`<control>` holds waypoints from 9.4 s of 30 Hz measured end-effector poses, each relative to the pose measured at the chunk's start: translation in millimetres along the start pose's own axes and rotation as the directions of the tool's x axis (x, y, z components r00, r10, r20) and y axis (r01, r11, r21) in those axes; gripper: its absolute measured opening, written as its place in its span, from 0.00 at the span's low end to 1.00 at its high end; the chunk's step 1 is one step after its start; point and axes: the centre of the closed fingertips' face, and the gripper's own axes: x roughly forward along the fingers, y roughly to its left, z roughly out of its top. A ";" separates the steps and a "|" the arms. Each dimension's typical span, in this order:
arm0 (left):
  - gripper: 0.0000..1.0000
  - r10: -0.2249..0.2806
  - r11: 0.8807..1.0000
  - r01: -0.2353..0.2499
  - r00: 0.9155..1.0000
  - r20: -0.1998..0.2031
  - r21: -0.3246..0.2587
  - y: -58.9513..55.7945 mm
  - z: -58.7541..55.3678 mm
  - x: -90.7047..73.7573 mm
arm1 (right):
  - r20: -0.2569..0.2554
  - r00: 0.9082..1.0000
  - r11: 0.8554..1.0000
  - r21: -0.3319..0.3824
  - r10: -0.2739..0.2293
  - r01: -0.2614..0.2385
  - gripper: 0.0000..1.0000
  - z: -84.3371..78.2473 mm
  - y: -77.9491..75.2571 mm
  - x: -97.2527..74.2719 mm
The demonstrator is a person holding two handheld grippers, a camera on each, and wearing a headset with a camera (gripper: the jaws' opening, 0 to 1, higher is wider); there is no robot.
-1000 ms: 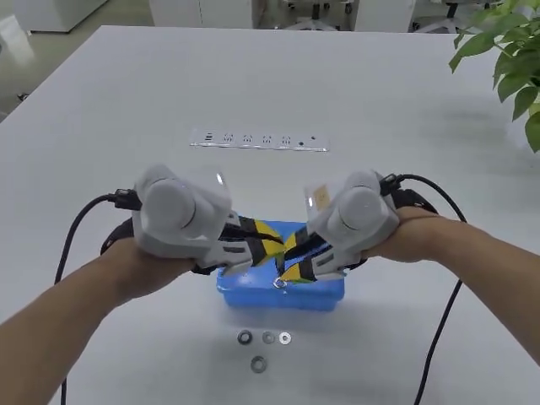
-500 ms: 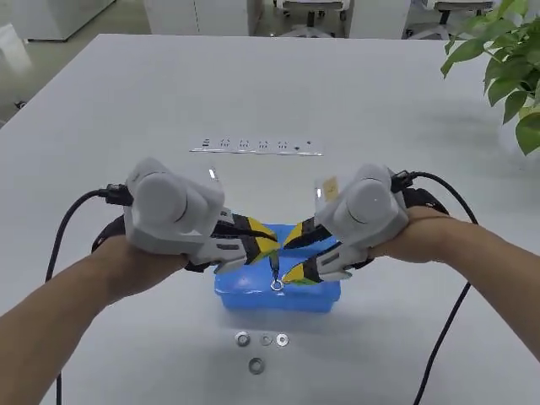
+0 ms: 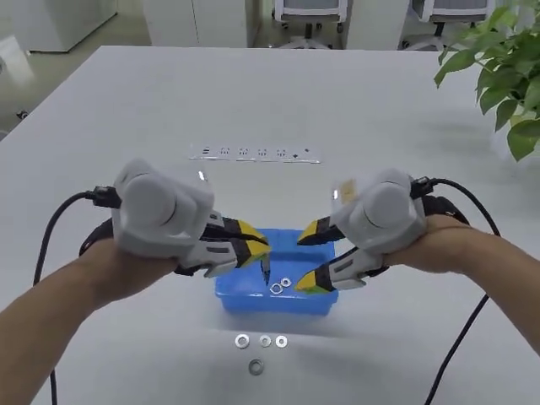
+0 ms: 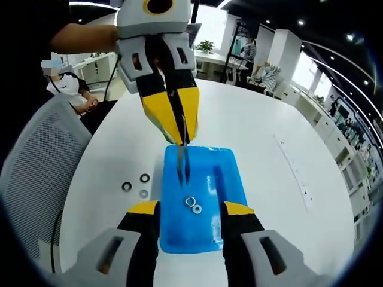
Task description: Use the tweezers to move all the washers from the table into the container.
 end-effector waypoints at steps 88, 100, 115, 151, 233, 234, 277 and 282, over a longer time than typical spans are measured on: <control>0.06 -0.014 1.000 0.014 1.000 -0.001 -0.005 -77.9 -34.0 -28.9 | 0.060 0.986 0.965 0.222 -0.156 0.140 1.00 -30.7 69.1 -37.3; 0.06 -0.027 0.999 0.027 1.000 -0.005 -0.017 -81.4 -40.2 -25.6 | 0.040 0.990 0.966 0.227 -0.138 0.126 1.00 -35.3 76.9 -32.9; 0.06 -0.048 0.998 0.047 0.999 -0.013 -0.032 -87.5 -48.6 -19.6 | 0.028 0.992 0.967 0.227 -0.124 0.114 1.00 -38.5 84.5 -29.3; 0.06 -0.095 0.995 0.095 0.995 -0.031 -0.011 -92.6 -52.8 -16.3 | 0.068 0.996 0.985 0.171 -0.050 0.038 0.90 -25.1 98.4 -15.6; 0.18 -0.178 0.984 0.178 0.981 -0.074 -0.016 -95.2 -60.9 -20.1 | 0.055 0.979 0.974 -0.133 0.195 -0.186 0.09 18.2 123.9 55.9; 0.21 -0.176 0.984 0.175 0.982 -0.072 -0.019 -94.9 -61.5 -20.5 | 0.056 0.980 0.974 -0.135 0.193 -0.184 0.09 18.7 123.6 54.9; 0.92 -0.074 0.986 0.080 0.996 0.045 -0.146 -82.8 -51.6 -31.0 | 0.117 0.988 0.984 -0.157 0.100 -0.081 0.09 48.9 71.4 -8.4; 0.97 -0.058 0.986 0.065 0.997 0.050 -0.153 -80.6 -50.4 -32.3 | 0.123 0.989 0.988 -0.143 0.077 -0.060 0.09 47.1 57.0 -10.3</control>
